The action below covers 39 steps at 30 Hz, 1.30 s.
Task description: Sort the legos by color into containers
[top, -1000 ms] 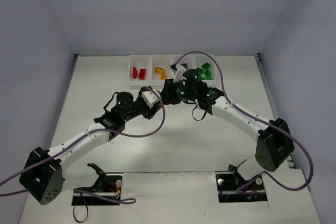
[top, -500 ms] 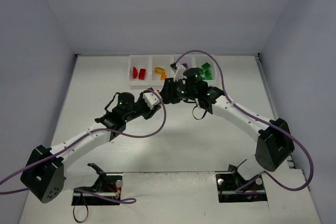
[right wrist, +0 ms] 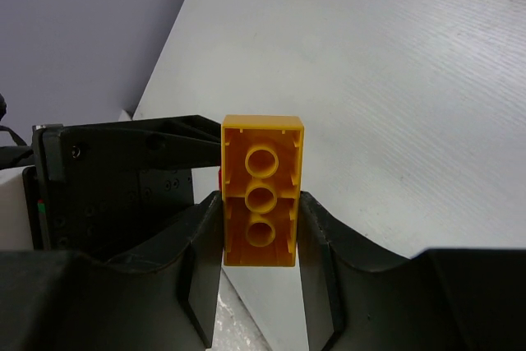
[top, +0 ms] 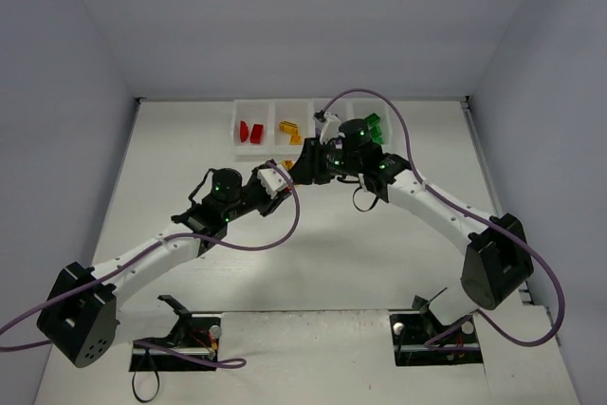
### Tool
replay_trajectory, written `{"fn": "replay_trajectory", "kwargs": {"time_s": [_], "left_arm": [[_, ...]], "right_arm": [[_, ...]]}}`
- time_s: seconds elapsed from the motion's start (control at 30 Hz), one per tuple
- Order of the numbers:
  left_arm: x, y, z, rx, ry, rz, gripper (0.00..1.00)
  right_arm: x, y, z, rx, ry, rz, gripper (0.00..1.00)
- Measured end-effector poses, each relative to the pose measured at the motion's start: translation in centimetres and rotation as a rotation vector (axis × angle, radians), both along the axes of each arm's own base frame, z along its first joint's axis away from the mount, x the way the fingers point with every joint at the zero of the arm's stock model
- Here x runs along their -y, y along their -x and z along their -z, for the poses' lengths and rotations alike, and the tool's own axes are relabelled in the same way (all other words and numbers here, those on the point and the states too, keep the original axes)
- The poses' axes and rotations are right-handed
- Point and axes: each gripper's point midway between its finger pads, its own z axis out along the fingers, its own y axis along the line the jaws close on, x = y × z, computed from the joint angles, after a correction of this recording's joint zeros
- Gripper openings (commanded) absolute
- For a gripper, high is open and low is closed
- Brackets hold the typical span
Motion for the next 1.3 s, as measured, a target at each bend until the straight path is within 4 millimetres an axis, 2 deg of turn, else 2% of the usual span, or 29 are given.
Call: {"fn": "replay_trajectory", "kwargs": {"time_s": [0.3, 0.47, 0.53, 0.6, 0.7, 0.83, 0.93, 1.03, 1.07, 1.17, 1.2, 1.3], "left_arm": [[-1.3, -0.5, 1.2, -0.029, -0.023, -0.048, 0.00], [-1.8, -0.9, 1.3, -0.047, -0.016, -0.092, 0.00], [-2.4, -1.2, 1.6, -0.068, -0.012, -0.135, 0.00], [-3.1, -1.3, 2.0, -0.102, -0.008, -0.187, 0.00], [-4.5, -1.4, 2.4, -0.154, 0.002, -0.269, 0.00], [-5.8, -1.1, 2.8, -0.226, 0.029, -0.357, 0.00], [-6.5, -0.9, 2.9, -0.268, 0.048, -0.407, 0.00], [-6.9, -0.5, 3.0, -0.302, 0.061, -0.440, 0.00], [-7.1, -0.4, 3.0, -0.313, 0.062, -0.450, 0.00], [-7.5, -0.2, 2.7, -0.332, 0.064, -0.479, 0.00], [-7.6, -0.2, 2.5, -0.335, 0.064, -0.487, 0.00], [-8.2, -0.4, 2.2, -0.340, 0.066, -0.519, 0.00]], "right_arm": [[3.7, -3.4, -0.3, 0.001, -0.007, 0.111, 0.00], [4.5, -4.3, 0.0, 0.022, 0.017, 0.132, 0.01], [4.4, -5.3, 0.0, 0.043, 0.035, 0.139, 0.01], [3.9, -7.6, 0.1, 0.083, 0.067, 0.157, 0.01], [3.2, -12.2, 0.9, 0.156, 0.123, 0.205, 0.01], [2.1, -18.1, 3.3, 0.223, 0.198, 0.249, 0.05], [1.5, -21.4, 5.6, 0.262, 0.246, 0.275, 0.08], [1.0, -24.0, 8.1, 0.292, 0.283, 0.291, 0.31], [0.8, -24.8, 8.9, 0.299, 0.292, 0.293, 0.44], [0.4, -26.3, 11.1, 0.309, 0.319, 0.292, 0.60], [0.3, -26.5, 11.6, 0.309, 0.325, 0.291, 0.63], [0.1, -26.8, 11.6, 0.329, 0.326, 0.284, 0.69]]}}
